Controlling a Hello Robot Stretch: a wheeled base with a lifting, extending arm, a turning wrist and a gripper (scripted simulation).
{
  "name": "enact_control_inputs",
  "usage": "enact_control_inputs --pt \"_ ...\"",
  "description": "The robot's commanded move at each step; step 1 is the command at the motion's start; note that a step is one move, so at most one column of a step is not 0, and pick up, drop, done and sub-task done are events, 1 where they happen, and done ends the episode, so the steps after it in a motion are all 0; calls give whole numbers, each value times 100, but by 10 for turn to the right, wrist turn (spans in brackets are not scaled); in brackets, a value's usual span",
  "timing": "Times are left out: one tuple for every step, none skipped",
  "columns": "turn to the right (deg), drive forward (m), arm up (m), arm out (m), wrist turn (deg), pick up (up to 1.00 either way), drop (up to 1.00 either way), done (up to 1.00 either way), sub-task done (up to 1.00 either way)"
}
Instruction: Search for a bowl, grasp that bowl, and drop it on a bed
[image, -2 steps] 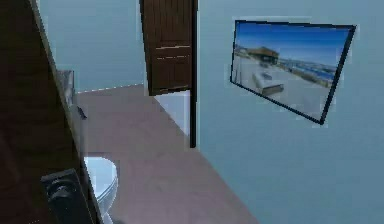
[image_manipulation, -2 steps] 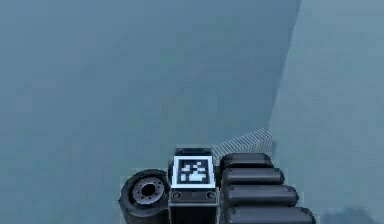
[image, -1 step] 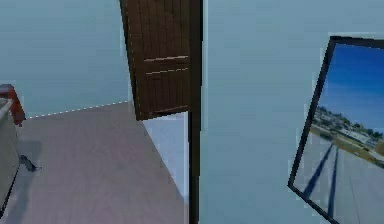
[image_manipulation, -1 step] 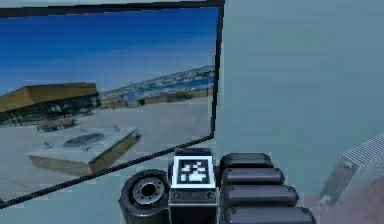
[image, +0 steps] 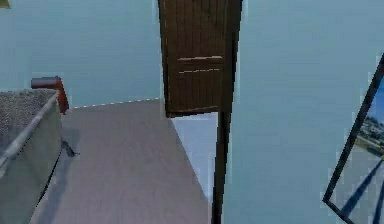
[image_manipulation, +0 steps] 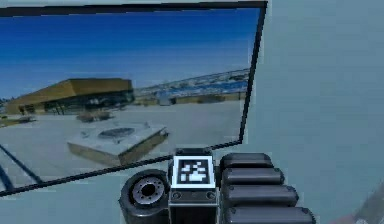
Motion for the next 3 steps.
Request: enact_control_inputs --pt "0 15 0 0 0 0 0 0 0" --pt "-150 0 0 0 0 0 0 0 0" --pt "0 100 0 0 0 0 0 0 0"
